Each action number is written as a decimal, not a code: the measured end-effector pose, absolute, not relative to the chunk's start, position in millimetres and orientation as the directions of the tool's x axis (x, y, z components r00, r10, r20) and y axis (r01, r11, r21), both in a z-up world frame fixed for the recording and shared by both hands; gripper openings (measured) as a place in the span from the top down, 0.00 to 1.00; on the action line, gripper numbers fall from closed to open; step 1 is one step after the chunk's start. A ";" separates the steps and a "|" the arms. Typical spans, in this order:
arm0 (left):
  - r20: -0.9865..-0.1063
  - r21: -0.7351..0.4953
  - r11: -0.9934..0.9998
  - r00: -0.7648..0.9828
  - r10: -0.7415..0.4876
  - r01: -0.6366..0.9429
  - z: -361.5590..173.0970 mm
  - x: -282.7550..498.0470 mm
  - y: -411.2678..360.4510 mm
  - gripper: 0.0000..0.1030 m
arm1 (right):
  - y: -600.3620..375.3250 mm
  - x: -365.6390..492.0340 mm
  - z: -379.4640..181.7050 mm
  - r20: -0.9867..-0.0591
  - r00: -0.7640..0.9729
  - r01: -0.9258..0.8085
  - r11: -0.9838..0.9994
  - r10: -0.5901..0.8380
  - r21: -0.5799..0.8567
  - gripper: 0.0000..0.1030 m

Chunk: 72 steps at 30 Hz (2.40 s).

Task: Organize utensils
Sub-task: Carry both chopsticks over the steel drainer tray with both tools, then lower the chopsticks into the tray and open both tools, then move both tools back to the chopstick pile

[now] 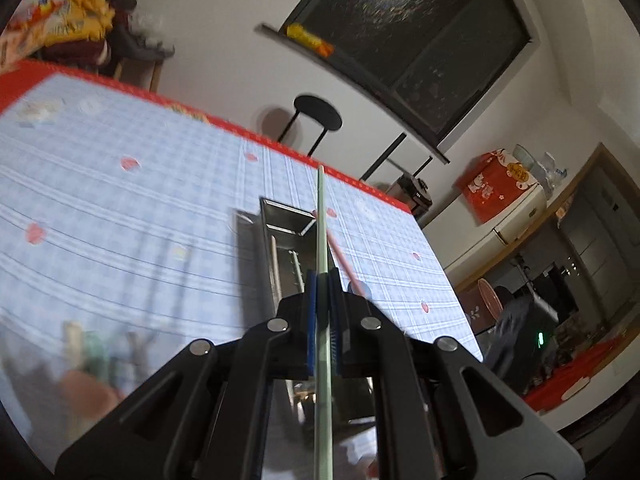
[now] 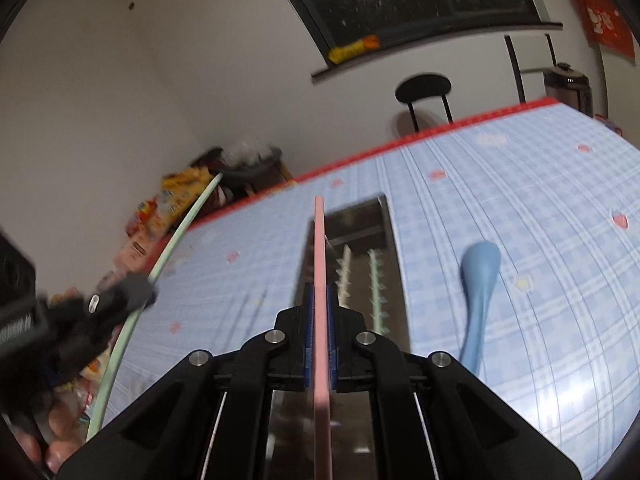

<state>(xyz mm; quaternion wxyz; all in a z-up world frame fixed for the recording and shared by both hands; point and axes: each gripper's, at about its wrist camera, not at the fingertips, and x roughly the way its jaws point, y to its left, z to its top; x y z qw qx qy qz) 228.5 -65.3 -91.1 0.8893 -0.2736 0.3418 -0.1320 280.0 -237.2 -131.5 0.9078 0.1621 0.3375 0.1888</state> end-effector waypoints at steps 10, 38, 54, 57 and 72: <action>-0.611 -0.612 0.789 0.666 -0.428 -0.056 -131.9 282.9 -89.7 0.90 | -242.5 285.8 -142.8 -0.600 0.684 -0.194 0.896 0.416 0.399 0.94; -0.611 -0.458 0.889 0.734 -0.295 -0.024 -98.8 270.4 -65.5 0.52 | -248.2 281.6 -134.7 -0.588 0.723 -0.155 0.915 0.363 0.373 0.24; -0.561 -0.200 0.977 0.826 -0.054 -0.072 -74.6 131.1 37.5 0.06 | -214.5 248.7 -122.1 -0.518 0.795 -0.249 0.949 0.314 0.194 0.06; -0.568 -0.151 0.986 0.822 -0.032 -0.066 -78.6 103.9 53.3 0.06 | -223.6 231.6 -116.3 -0.470 0.797 -0.282 0.922 0.379 0.265 0.06; -0.634 -0.107 0.984 0.753 -0.179 0.144 -136.0 41.4 36.7 0.06 | -202.3 149.8 -131.2 -0.605 0.640 -0.412 0.876 0.474 0.250 0.06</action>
